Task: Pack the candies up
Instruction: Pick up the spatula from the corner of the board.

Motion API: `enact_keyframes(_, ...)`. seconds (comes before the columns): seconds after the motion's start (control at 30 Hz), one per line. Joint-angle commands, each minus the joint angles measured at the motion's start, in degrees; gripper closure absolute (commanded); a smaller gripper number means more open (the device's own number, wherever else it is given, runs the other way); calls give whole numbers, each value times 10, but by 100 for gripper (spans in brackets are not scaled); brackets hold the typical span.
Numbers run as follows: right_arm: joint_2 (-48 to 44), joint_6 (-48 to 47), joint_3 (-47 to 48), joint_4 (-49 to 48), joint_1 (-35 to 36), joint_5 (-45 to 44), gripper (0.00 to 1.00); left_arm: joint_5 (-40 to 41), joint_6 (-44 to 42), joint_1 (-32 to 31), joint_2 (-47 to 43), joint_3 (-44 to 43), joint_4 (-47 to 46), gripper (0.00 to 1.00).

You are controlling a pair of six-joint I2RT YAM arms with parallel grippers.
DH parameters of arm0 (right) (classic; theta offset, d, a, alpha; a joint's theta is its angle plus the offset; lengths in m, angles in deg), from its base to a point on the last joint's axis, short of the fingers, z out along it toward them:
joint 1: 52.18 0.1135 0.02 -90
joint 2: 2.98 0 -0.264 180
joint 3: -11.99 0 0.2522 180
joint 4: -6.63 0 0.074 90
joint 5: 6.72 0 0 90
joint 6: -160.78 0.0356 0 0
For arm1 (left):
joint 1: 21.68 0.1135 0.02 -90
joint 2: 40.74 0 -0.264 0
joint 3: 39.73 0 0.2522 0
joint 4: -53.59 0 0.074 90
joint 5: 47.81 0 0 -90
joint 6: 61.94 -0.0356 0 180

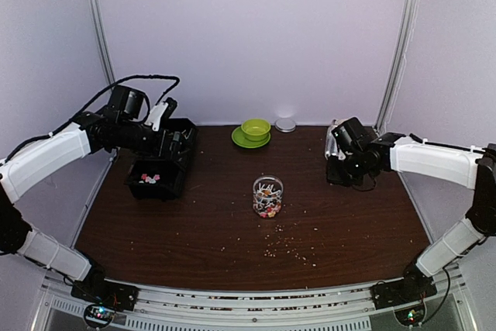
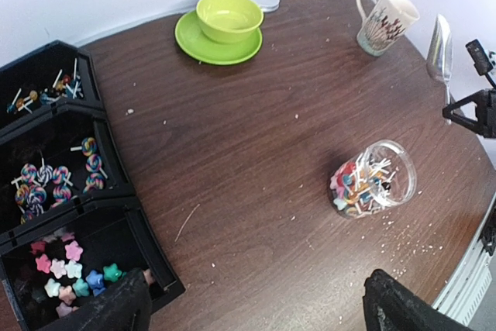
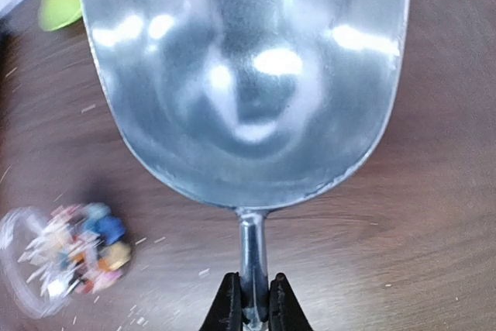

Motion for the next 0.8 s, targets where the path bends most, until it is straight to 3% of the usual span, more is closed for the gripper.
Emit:
enact_keyframes(0.0, -41, -133, 30, -11, 55, 16, 100, -27, -13, -3, -38, 14, -61, 2)
enact_keyframes(0.3, -46, -332, 102, 29, 131, 167, 100, -162, -59, -3, -116, 77, -179, 2)
enact_keyframes(0.77, -4, -437, 165, 66, 223, 463, 100, -318, -170, -18, -173, 146, -262, 3)
